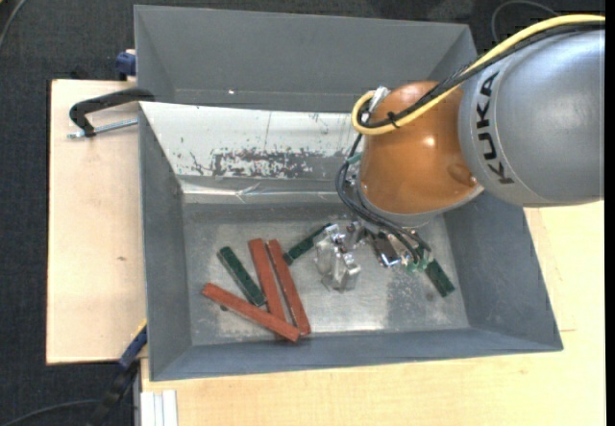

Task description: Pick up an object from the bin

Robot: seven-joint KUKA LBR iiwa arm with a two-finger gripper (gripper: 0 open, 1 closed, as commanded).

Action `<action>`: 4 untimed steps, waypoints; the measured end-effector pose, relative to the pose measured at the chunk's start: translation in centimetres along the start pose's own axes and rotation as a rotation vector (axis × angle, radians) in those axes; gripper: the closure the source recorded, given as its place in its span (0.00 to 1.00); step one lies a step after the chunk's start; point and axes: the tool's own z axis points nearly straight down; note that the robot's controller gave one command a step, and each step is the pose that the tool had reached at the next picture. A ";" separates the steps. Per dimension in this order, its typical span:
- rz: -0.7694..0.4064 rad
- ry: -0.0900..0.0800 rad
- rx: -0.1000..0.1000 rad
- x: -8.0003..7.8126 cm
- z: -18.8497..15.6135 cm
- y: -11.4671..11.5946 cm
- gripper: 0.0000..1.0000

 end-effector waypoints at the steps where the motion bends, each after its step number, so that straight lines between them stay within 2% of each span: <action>1: 0.001 -0.004 0.001 -0.1 -0.2 -0.1 0.00; 2: -0.029 -0.007 0.000 -5.2 7.5 3.5 0.00; 3: -0.025 -0.032 0.003 -5.8 6.5 3.3 1.00; 4: -0.025 -0.011 0.001 -5.2 7.1 3.3 0.00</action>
Offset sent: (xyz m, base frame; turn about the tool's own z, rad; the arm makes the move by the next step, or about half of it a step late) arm 0.0000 0.0000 0.0000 0.0000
